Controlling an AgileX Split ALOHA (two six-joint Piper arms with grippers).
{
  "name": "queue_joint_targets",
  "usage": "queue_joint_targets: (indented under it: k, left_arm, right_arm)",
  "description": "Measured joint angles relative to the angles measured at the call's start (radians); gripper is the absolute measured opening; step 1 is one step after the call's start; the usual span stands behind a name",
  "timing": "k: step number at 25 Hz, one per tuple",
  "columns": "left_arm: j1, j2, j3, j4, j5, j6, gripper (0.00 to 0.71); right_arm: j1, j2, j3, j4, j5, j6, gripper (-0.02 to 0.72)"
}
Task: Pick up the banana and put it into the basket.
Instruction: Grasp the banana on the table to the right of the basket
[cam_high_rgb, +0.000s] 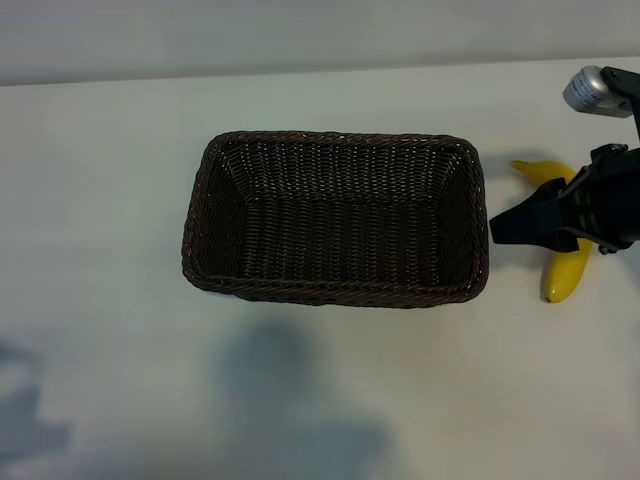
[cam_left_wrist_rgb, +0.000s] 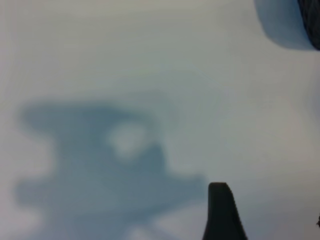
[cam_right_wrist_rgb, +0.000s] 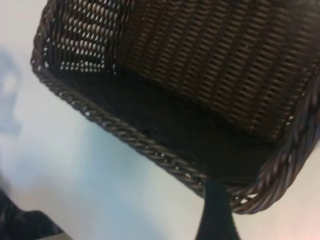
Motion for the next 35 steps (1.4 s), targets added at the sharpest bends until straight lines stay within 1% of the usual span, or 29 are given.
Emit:
queue_joint_targets:
  k: [1, 5, 6, 8, 10, 11, 14, 17, 19, 22, 27, 29, 32, 34, 35]
  left_arm:
    - [0.011, -0.001, 0.0, 0.0, 0.0, 0.002, 0.49]
    - [0.081, -0.022, 0.0, 0.0, 0.0, 0.003, 0.49]
    - [0.099, -0.038, 0.0, 0.0, 0.0, 0.003, 0.49]
    - [0.128, -0.078, 0.0, 0.0, -0.001, 0.003, 0.49]
    - [0.153, -0.128, 0.0, 0.0, -0.002, 0.003, 0.49]
    - [0.158, -0.157, 0.0, 0.0, -0.002, 0.003, 0.49]
    - [0.163, -0.235, 0.0, 0.0, -0.002, 0.003, 0.49]
    - [0.163, -0.258, 0.001, 0.0, -0.001, 0.003, 0.49]
    - [0.163, -0.258, 0.002, 0.0, -0.001, 0.003, 0.49]
    - [0.163, -0.258, 0.003, 0.0, -0.002, 0.003, 0.49]
    - [0.163, -0.258, 0.003, 0.0, -0.002, 0.003, 0.49]
    - [0.163, -0.258, 0.003, 0.0, -0.002, 0.003, 0.49]
    - [0.163, -0.258, 0.003, 0.0, -0.002, 0.003, 0.49]
    - [0.163, -0.258, 0.003, 0.0, -0.002, 0.003, 0.49]
    - [0.163, -0.258, 0.003, 0.0, -0.002, 0.003, 0.49]
  right_arm:
    - [0.0, 0.0, 0.0, 0.0, -0.008, 0.008, 0.503]
    - [0.0, 0.0, 0.0, -0.001, -0.067, 0.061, 0.503]
    - [0.0, 0.0, 0.0, -0.01, -0.074, 0.079, 0.503]
    - [0.0, 0.0, 0.0, -0.05, -0.117, 0.135, 0.503]
    - [0.0, 0.0, -0.002, -0.114, -0.15, 0.2, 0.503]
    - [0.0, 0.001, -0.01, -0.153, -0.156, 0.234, 0.503]
    - [0.0, 0.015, -0.055, -0.257, -0.159, 0.319, 0.503]
    - [0.0, 0.056, -0.132, -0.348, -0.156, 0.392, 0.503]
    - [0.0, 0.094, -0.192, -0.402, -0.141, 0.438, 0.503]
    - [0.0, 0.163, -0.272, -0.482, -0.094, 0.508, 0.503]
    - [0.0, 0.256, -0.384, -0.599, 0.026, 0.608, 0.503]
    - [0.0, 0.282, -0.416, -0.647, 0.061, 0.66, 0.503]
    - [0.0, 0.314, -0.435, -0.721, 0.074, 0.727, 0.503]
    - [0.0, 0.333, -0.437, -0.755, 0.081, 0.766, 0.503]
    - [0.0, 0.343, -0.438, -0.762, 0.084, 0.781, 0.503]
